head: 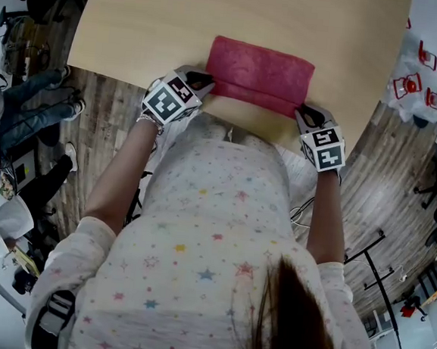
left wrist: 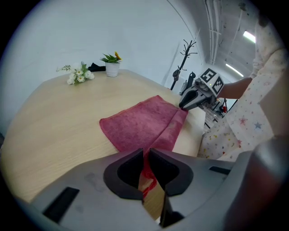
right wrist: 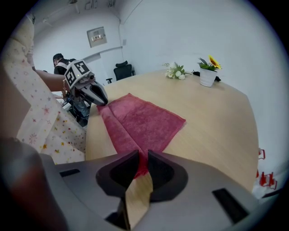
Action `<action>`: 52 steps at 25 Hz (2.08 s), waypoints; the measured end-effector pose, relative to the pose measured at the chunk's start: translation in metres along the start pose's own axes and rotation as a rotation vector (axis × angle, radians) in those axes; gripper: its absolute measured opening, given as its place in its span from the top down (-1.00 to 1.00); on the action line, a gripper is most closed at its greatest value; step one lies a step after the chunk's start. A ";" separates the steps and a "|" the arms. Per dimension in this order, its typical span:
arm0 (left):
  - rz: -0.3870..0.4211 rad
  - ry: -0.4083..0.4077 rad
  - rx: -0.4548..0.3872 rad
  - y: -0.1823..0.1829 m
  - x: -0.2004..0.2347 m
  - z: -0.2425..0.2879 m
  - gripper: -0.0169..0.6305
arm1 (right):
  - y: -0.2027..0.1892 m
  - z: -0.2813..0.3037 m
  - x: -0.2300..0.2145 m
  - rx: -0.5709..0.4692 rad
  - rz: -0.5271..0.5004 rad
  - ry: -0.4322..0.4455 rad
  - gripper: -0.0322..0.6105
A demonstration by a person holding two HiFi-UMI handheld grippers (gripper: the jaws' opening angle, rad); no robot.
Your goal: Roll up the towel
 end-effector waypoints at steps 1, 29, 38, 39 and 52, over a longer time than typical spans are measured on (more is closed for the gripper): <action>0.006 0.015 0.008 -0.001 0.001 0.003 0.84 | -0.001 0.002 0.000 0.010 -0.004 -0.004 0.70; 0.037 -0.062 -0.100 0.001 -0.040 -0.014 0.61 | 0.015 -0.011 0.030 -0.068 -0.086 0.063 0.52; 0.079 -0.025 -0.018 -0.018 -0.036 0.007 0.45 | 0.003 0.004 0.034 0.003 -0.174 0.053 0.41; 0.087 -0.019 -0.015 -0.017 -0.035 0.008 0.45 | 0.002 0.006 0.033 0.006 -0.180 0.050 0.42; 0.135 0.043 0.015 -0.015 -0.019 0.011 0.80 | 0.006 0.005 0.022 0.012 -0.234 -0.007 0.71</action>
Point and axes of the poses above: the fingertips, and each gripper's own axes: z forward along the fingers, x to its left, y out of its top, the point moved 2 cm from there along -z, backward along the fingers, and after that the axes turned 8 degrees about -z, right-handed, at the moved point
